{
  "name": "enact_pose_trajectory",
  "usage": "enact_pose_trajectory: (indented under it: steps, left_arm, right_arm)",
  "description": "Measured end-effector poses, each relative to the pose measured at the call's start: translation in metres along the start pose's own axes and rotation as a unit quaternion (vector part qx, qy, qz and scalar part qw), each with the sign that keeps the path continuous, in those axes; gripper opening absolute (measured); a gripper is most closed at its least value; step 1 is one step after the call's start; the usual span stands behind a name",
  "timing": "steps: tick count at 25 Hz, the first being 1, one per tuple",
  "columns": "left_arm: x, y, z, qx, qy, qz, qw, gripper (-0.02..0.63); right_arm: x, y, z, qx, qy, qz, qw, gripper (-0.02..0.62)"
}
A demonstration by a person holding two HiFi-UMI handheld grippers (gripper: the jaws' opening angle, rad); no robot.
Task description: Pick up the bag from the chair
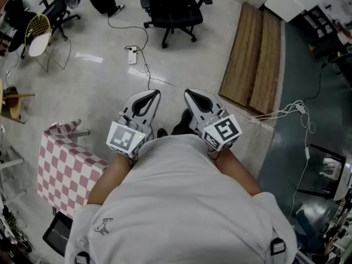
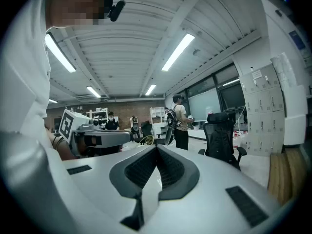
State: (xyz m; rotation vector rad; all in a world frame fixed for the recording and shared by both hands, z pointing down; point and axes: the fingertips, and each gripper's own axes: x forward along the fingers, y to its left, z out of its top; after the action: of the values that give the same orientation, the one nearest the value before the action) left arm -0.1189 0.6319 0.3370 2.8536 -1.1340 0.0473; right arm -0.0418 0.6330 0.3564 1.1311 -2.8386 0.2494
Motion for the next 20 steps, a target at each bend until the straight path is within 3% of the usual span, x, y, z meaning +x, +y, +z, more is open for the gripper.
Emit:
enact_pose_trajectory:
  steps: [11, 20]
  left_arm:
    - [0.029, 0.010, -0.001, -0.009, 0.013, 0.013, 0.9998, 0.008]
    - [0.080, 0.016, -0.015, -0.023, 0.024, 0.010, 0.9994, 0.008]
  right_arm:
    - [0.004, -0.033, -0.003, 0.005, 0.008, -0.001, 1.000, 0.032]
    - [0.005, -0.094, -0.011, 0.021, 0.019, -0.006, 1.000, 0.032]
